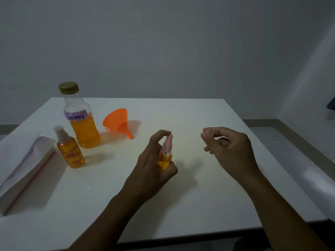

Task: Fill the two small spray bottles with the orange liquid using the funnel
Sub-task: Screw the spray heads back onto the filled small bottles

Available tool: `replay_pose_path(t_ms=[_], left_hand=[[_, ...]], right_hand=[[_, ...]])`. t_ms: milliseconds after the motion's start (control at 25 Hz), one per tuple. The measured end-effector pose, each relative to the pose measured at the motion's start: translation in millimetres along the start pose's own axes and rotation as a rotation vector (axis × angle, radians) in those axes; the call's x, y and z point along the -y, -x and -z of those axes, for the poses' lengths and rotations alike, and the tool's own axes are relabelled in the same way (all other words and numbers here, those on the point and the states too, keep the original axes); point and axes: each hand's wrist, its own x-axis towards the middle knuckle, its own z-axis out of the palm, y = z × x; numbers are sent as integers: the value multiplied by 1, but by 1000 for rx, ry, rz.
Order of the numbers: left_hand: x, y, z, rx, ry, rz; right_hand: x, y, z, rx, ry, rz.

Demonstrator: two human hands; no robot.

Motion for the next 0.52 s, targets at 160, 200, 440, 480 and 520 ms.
replay_pose_path(t_ms=[160, 200, 440, 480, 520], left_hand=[[1, 0, -1, -38, -44, -31], [1, 0, -1, -43, -51, -39], [-2, 1, 1, -134, -107, -3], [-2, 0, 2, -145, -141, -7], [-2, -1, 2, -153, -176, -10]], right_hand=[[1, -1, -2, -5, -3, -2], [0, -1, -2, -8, 0, -1], [1, 0, 0, -13, 18, 10], [2, 0, 1, -15, 20, 12], [2, -1, 1, -18, 21, 13]])
